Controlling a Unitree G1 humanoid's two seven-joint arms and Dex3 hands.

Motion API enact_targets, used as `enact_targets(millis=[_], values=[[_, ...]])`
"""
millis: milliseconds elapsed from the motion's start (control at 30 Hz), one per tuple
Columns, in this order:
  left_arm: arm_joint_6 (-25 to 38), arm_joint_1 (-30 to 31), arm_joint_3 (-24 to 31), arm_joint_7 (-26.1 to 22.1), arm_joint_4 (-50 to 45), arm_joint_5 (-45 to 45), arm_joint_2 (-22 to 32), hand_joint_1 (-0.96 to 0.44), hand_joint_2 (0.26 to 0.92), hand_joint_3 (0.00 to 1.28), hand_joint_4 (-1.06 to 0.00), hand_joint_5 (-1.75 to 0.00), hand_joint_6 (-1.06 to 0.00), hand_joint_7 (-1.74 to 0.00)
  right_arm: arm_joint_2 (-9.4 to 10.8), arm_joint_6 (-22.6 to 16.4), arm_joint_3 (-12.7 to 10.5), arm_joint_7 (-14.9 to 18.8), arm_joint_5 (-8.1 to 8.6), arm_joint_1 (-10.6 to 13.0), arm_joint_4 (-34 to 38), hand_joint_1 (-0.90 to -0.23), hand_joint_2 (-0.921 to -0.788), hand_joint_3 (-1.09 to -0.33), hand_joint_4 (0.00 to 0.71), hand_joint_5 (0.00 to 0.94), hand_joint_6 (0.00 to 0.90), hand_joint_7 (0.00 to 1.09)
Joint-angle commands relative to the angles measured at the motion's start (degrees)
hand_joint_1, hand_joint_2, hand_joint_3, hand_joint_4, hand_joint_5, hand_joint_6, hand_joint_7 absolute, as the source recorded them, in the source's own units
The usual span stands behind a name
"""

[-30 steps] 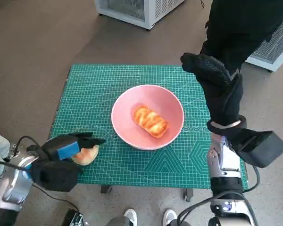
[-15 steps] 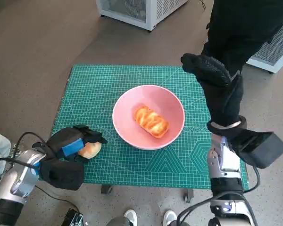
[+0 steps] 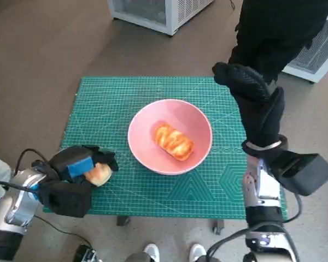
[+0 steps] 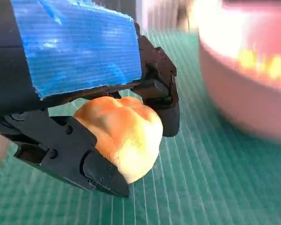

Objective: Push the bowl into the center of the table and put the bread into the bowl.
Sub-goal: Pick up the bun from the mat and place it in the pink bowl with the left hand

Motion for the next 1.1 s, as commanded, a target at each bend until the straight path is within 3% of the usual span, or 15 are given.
enact_targets(millis=[33,267,500,1100], values=[[1.42,-3.58,4.08,0.41,-4.94,-3.97,0.18,0.00,0.920,0.10,-0.68,-1.18,-0.55,-1.24,-0.22,-0.07,-0.20,0.57,-0.22,0.46,0.92,-0.727,-0.921,-0.717,0.218,0.002,0.097,0.55],[3.80,-6.97,6.16,1.90,-11.74,-6.98,-3.34,0.00,0.920,0.11,-0.65,-1.20,-0.57,-1.25,-0.24,-0.27,-0.32,0.70,-0.14,0.13,1.50,-0.732,-0.921,-0.717,0.217,0.001,0.098,0.55],[4.10,-11.88,3.96,4.92,-15.29,-5.93,-9.00,0.00,0.920,0.07,-0.69,-1.16,-0.62,-1.19,-0.19,-0.52,-0.39,1.04,0.05,0.23,1.66,-0.732,-0.921,-0.717,0.215,0.000,0.098,0.55],[3.66,-22.59,-6.31,6.15,-6.96,-2.22,-22.25,0.00,0.919,0.02,-0.77,-1.04,-0.66,-1.17,-0.45,-0.43,-1.47,2.22,1.09,1.88,0.41,-0.736,-0.921,-0.712,0.219,0.002,0.098,0.54]])
